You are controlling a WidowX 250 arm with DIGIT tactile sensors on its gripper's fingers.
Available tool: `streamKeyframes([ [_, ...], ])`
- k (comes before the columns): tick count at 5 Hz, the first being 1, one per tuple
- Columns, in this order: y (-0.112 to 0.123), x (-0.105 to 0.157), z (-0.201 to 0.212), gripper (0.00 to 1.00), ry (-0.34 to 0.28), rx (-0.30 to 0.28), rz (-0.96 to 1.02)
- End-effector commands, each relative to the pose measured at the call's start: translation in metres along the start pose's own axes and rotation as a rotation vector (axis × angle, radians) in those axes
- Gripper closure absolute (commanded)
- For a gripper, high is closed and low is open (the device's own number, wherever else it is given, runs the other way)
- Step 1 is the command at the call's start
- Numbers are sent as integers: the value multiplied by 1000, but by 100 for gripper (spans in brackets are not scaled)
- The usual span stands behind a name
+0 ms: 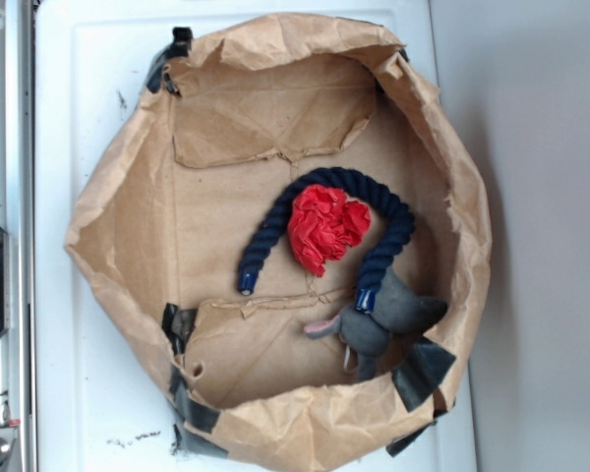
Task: Grab the blue rope.
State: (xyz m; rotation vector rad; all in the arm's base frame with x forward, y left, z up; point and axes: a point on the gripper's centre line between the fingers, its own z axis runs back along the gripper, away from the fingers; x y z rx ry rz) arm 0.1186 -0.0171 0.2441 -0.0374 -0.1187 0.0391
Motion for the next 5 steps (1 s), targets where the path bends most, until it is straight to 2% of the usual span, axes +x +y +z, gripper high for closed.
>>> streamKeyframes([
  [1, 0, 0, 0, 0, 0, 0, 0],
  [2, -1, 35, -9, 0, 11, -49, 3],
  [3, -5, 79, 8, 0, -46, -87, 28],
  [5, -5, 79, 8, 0, -46, -87, 28],
])
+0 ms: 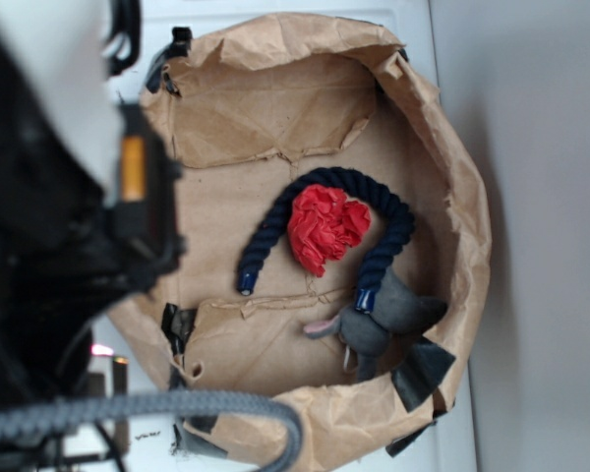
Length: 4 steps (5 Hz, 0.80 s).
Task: Grab the blue rope.
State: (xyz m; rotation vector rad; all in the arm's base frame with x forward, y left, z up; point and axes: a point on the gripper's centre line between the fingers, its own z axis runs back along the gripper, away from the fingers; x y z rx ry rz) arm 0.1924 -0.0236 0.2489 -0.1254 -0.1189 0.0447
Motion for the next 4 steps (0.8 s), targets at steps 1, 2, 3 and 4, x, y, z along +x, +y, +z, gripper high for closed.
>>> streamKeyframes([
  [1, 19, 14, -36, 0, -132, 96, 57],
  [2, 39, 30, -81, 0, -116, 116, 81],
  [3, 57, 40, -116, 0, -85, 109, 104],
  [4, 72, 43, -159, 0, -15, 77, 70],
])
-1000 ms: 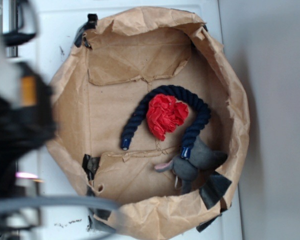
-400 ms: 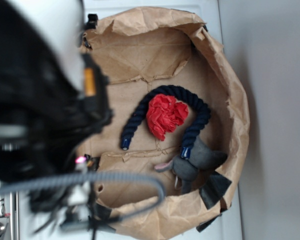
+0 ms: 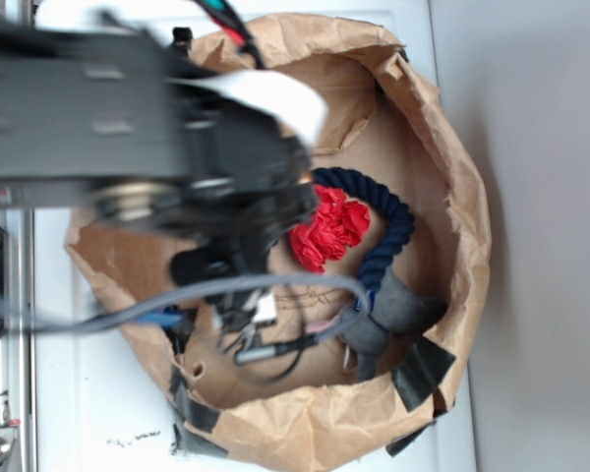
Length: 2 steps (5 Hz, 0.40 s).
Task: Grab the blue rope.
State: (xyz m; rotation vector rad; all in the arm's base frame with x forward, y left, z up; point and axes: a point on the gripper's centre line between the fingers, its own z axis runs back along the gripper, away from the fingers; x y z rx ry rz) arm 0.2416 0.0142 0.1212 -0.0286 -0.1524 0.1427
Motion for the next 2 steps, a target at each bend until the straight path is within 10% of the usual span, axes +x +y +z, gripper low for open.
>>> streamKeyframes([
  [1, 22, 6, -57, 0, 70, -67, -4],
  [2, 18, 9, -70, 0, 58, -97, -6],
])
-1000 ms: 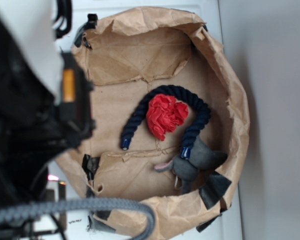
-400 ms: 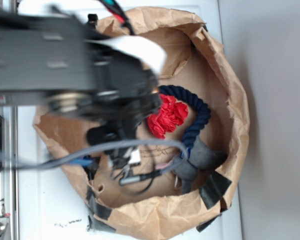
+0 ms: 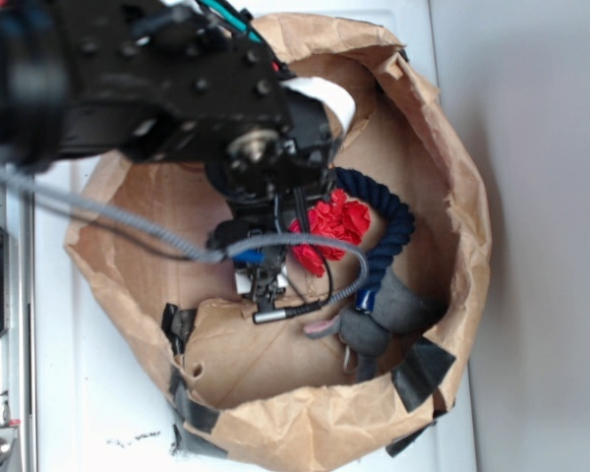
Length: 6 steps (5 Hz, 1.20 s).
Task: Grab the blue rope.
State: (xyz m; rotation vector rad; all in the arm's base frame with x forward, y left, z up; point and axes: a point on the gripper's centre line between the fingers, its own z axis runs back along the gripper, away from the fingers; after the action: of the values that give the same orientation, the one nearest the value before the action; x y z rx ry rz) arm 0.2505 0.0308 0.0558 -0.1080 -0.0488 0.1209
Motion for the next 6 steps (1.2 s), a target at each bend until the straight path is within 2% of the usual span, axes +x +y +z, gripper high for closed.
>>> streamKeyframes([
  [1, -7, 12, -7, 0, -45, -11, -2],
  [2, -9, 3, -4, 0, -60, -12, 112],
  [3, -17, 1, -6, 0, -103, 82, 262],
  [4, -21, -2, -4, 0, -56, 73, 328],
  [6, -21, -2, -4, 0, -56, 73, 328],
])
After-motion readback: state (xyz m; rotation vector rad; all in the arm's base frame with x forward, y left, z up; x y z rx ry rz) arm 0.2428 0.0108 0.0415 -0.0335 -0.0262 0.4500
